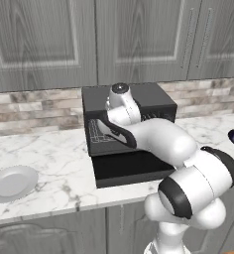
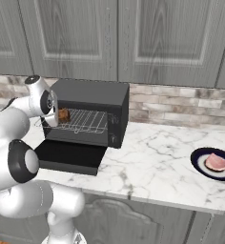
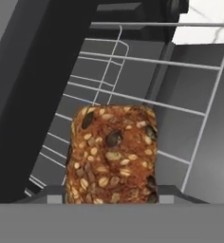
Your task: Open the toaster oven door. Place the bread on the top rack in the toaster oven and place the steak on the bottom rack.
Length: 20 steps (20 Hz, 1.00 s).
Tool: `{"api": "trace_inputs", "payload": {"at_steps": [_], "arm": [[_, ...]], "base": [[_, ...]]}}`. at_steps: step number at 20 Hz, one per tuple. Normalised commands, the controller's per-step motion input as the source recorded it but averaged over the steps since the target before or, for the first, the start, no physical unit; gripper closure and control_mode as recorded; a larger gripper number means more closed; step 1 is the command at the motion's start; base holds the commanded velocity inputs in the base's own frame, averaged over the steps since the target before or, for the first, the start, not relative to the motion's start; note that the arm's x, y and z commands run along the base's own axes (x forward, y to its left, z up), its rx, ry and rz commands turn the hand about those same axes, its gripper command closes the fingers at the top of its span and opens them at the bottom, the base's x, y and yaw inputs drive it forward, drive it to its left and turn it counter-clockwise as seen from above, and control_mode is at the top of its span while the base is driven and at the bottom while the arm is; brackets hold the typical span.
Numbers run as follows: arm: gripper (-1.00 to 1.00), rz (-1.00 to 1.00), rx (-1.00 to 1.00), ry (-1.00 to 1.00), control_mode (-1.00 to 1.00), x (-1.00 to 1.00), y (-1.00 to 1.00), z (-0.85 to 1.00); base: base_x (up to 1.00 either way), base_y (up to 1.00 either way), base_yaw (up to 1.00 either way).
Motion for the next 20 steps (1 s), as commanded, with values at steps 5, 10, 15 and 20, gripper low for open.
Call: {"api": "trace_inputs", "payload": {"at_steps": [5, 10, 15, 20], "arm": [[-1.0, 0.01, 0.04, 0.0, -1.0, -0.12, 0.0, 0.14], [-1.0, 0.15, 0.02, 0.0, -1.0, -0.52, 0.0, 0.06], [-1.0, 0.56, -0.03, 0.06, -1.0, -0.82, -0.18, -0.14], [-1.0, 0.57, -0.13, 0.1, -1.0, -0.1, -0.17, -0.34]], "base": [[0.0, 0.0, 0.0], [0.0, 0.0, 0.0], [0.0, 0.0, 0.0], [0.0, 0.0, 0.0]]}}
